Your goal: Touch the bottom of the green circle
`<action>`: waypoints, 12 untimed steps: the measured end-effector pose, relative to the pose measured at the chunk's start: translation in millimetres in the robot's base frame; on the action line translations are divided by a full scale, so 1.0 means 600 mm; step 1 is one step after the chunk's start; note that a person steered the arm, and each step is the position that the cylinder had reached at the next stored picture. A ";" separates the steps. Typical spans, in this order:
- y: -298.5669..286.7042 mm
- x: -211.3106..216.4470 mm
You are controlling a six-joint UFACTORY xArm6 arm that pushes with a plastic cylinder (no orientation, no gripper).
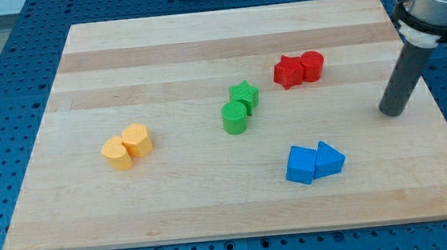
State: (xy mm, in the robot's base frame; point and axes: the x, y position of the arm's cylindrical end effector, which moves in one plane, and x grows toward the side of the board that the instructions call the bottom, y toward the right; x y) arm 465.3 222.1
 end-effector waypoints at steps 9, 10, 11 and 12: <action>-0.197 -0.019; -0.252 0.022; -0.314 0.047; -0.347 0.053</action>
